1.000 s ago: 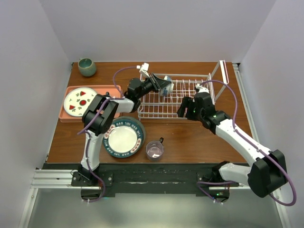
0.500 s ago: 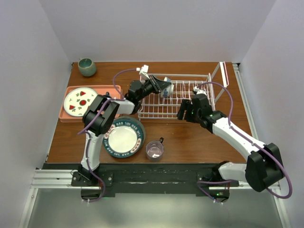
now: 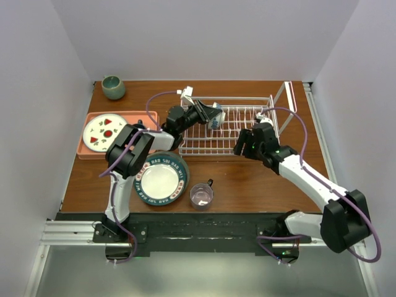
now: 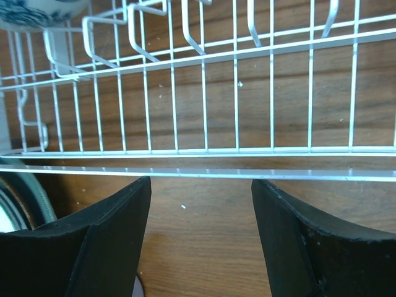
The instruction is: Load the mixed dishes into the dish rack
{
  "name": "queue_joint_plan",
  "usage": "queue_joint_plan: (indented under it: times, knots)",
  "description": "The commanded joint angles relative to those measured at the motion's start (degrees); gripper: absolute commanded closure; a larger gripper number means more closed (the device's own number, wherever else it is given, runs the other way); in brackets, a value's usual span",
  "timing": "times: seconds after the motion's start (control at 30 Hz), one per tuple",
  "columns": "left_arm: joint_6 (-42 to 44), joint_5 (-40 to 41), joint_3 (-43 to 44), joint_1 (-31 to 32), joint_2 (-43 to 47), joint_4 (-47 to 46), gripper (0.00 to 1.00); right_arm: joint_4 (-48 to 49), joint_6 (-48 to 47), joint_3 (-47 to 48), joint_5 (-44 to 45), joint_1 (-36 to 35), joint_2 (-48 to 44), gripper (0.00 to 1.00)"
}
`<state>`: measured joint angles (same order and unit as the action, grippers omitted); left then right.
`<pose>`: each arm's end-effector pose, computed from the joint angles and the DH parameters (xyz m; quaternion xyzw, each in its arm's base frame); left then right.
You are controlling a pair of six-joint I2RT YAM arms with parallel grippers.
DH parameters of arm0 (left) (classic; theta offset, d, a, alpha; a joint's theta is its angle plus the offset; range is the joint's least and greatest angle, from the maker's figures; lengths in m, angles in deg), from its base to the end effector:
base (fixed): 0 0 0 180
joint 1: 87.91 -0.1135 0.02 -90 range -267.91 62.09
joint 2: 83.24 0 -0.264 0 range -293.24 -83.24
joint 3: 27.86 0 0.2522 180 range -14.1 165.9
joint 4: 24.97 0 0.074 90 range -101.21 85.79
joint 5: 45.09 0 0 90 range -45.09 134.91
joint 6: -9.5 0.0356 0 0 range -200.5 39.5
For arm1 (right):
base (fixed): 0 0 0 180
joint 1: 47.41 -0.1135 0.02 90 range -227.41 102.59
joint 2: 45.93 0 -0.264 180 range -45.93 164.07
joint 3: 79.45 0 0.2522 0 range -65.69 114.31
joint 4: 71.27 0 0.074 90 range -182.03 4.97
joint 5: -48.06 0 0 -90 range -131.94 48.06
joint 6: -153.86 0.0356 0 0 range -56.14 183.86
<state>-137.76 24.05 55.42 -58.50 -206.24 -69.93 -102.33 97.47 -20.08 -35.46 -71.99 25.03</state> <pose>0.3985 -0.2392 0.1835 -0.0297 0.6756 -0.5873 0.4447 0.2394 0.1051 0.2383 0.0946 0.9097 0.1497 0.3755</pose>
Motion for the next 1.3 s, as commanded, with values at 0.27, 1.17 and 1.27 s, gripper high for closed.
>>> queue_joint_plan:
  times: [0.27,1.17,1.27]
  knots:
    - [7.42,5.66,-0.17,-1.64,1.71,7.74,0.89,5.69,-1.09,-0.69,0.37,0.32,-9.61,0.3]
    - [8.3,26.99,-1.93,-1.64,8.65,26.89,0.44,6.05,-0.47,-0.17,1.34,0.41,-6.71,0.3]
    - [7.69,30.34,-2.89,-1.64,9.44,28.65,0.44,5.96,-0.47,-0.17,1.43,0.32,-6.62,0.3]
